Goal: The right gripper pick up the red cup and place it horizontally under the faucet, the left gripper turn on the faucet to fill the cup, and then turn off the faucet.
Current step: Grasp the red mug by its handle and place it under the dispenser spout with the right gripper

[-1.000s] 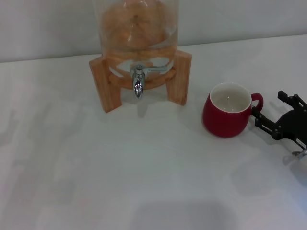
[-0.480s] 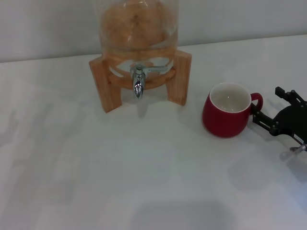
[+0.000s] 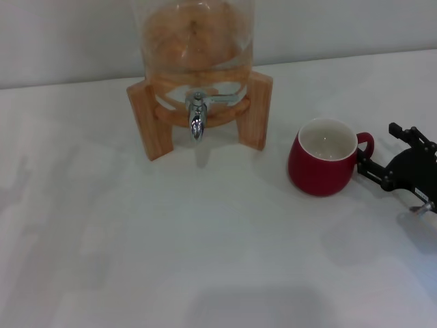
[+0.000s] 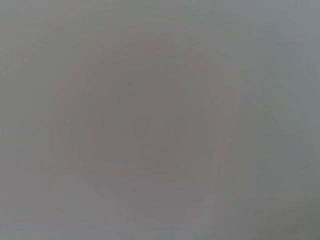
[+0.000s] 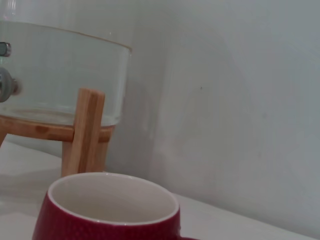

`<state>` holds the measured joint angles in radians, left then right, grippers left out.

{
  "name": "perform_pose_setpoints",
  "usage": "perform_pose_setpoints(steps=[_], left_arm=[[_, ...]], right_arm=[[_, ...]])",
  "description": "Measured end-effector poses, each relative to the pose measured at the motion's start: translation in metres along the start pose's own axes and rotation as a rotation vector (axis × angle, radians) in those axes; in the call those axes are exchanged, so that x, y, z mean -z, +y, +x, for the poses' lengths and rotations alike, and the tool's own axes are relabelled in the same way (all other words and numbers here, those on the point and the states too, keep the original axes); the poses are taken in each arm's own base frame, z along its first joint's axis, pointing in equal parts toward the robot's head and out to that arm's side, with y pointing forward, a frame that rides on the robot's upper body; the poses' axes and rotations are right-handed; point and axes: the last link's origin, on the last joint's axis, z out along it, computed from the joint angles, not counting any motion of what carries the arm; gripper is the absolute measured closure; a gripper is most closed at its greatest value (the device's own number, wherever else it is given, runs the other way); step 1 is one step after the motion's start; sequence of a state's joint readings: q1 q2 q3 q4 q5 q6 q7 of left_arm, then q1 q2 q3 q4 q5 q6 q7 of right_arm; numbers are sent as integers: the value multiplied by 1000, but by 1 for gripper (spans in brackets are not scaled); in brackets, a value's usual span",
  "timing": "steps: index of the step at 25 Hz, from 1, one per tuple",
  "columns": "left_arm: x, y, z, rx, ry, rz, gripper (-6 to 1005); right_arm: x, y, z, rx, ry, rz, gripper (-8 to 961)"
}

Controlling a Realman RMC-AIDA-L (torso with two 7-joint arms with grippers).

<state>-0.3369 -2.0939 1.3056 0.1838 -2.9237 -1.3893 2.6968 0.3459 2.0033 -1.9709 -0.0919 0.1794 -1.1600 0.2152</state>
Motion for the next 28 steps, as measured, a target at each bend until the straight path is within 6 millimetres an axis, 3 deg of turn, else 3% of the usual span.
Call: perform_pose_setpoints(steps=[28], left_arm=[[-1,0,0,0,-3,0,178]], right_arm=[[-3,-2,-3,8,-8,-4,163]])
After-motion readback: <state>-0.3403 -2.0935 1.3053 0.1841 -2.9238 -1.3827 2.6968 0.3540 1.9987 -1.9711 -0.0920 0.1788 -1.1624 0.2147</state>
